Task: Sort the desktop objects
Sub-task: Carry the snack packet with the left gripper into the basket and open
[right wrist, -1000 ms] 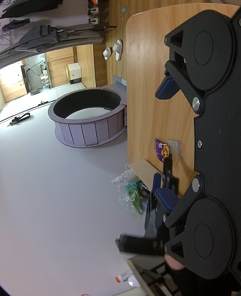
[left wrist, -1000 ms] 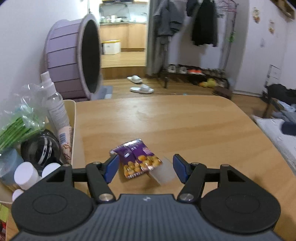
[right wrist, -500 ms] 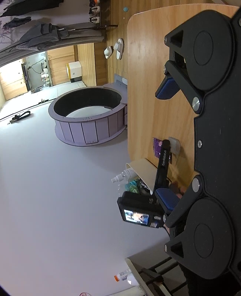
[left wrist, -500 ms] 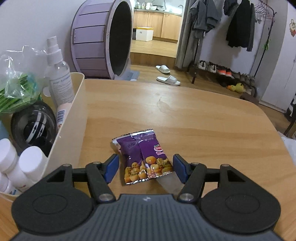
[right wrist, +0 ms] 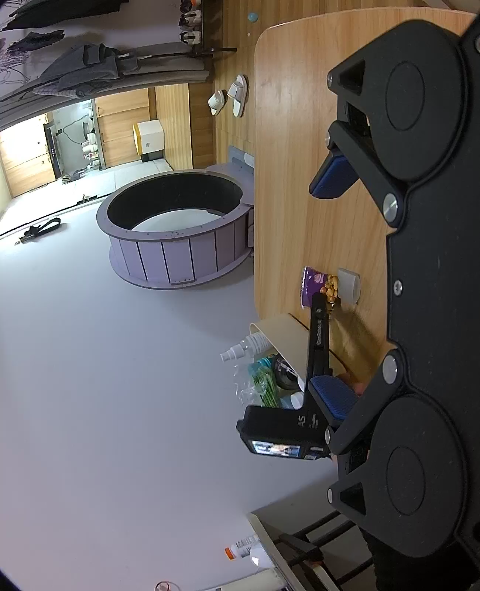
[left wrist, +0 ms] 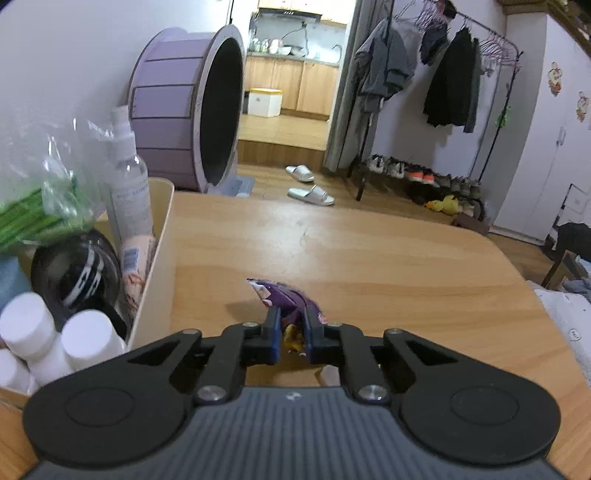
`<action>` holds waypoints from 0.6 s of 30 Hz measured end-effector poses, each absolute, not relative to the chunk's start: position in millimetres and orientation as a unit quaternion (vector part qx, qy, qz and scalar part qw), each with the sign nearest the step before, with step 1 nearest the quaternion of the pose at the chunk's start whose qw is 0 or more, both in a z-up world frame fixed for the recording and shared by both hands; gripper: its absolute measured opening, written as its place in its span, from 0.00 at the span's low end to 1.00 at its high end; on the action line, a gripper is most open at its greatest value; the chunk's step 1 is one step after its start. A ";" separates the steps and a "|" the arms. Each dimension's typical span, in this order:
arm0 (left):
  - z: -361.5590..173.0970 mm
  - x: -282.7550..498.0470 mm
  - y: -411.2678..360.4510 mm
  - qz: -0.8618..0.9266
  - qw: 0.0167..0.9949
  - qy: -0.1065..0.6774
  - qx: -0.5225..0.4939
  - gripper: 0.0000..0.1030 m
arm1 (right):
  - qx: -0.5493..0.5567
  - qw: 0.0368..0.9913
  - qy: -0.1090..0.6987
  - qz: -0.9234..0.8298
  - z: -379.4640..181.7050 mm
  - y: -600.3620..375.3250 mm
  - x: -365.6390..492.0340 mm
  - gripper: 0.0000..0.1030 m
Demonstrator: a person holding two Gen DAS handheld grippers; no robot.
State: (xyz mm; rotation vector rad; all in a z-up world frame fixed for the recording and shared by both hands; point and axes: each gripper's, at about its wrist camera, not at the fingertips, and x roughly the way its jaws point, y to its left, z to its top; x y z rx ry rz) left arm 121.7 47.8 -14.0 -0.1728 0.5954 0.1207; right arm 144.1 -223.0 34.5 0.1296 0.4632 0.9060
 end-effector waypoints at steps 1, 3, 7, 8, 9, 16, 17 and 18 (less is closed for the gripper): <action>-12.2 119.9 46.3 0.056 0.952 0.290 -0.081 0.10 | 0.062 0.871 0.222 0.433 34.6 -223.0 144.5 1.00; -10.9 117.6 43.2 0.047 0.954 0.287 -0.077 0.09 | 0.062 0.871 0.223 0.433 34.8 -223.0 145.3 1.00; -10.3 116.3 37.9 0.028 0.957 0.278 -0.076 0.07 | 0.061 0.871 0.223 0.433 35.4 -222.9 146.6 1.00; -8.0 115.8 36.2 0.024 0.958 0.274 -0.074 0.07 | 0.061 0.871 0.223 0.433 35.6 -223.0 146.5 1.00; -5.2 115.3 34.3 0.020 0.960 0.270 -0.073 0.07 | 0.061 0.871 0.223 0.433 35.9 -223.0 146.4 1.00; 34.4 83.3 35.3 0.013 0.975 0.216 -0.055 0.07 | 0.064 0.871 0.222 0.433 35.5 -222.2 146.1 1.00; 39.9 75.9 38.3 0.014 0.976 0.210 -0.050 0.06 | 0.064 0.871 0.222 0.434 35.6 -221.6 145.8 1.00; 45.1 69.1 41.2 0.015 0.978 0.205 -0.045 0.07 | 0.064 0.870 0.222 0.435 35.7 -221.0 145.3 1.00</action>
